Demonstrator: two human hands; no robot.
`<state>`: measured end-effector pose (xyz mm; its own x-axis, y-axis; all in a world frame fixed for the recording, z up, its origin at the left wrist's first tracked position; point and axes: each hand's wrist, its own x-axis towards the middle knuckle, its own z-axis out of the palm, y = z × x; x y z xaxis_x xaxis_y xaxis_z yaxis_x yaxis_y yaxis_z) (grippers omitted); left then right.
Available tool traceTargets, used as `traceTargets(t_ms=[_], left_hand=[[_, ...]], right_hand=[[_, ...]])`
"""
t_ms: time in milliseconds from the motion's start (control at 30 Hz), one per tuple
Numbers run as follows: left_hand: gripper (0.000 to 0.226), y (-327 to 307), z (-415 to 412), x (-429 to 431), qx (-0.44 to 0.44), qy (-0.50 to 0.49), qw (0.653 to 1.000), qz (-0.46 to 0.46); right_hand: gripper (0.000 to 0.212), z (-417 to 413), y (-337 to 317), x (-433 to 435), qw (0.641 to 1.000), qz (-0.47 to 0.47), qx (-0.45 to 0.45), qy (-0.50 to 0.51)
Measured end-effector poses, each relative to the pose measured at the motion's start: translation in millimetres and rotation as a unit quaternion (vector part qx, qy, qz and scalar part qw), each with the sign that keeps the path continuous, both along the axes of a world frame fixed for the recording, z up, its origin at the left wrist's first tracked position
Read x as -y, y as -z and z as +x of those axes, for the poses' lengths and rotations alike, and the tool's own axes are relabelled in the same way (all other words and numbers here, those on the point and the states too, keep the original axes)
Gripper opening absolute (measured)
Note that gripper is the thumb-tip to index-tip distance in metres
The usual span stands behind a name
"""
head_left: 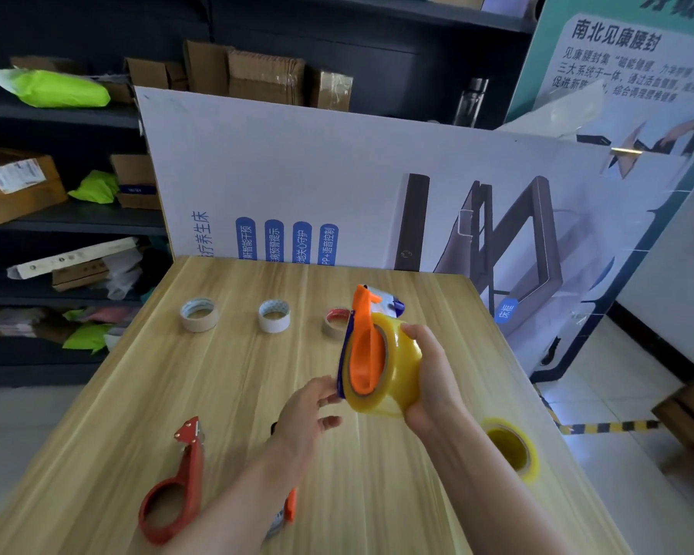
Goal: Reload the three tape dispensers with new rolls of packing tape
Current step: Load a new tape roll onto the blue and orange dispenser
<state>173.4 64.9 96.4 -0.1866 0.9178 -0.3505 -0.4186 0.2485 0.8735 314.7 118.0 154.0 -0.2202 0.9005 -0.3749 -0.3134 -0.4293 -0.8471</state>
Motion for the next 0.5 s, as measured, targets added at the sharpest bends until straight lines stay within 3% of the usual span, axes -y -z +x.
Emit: traceTargets(t_ms=[200,500], left_hand=[[0.016,23,22,19,-0.009,0.036,0.998,-0.051],[0.025,83,78,63,0.047,-0.007,0.973,-0.227]], right_hand=[[0.030,6,26,13,0.996,-0.031,0.076,0.023],[0.027,58,80,46,0.983,-0.109,0.123,-0.083]])
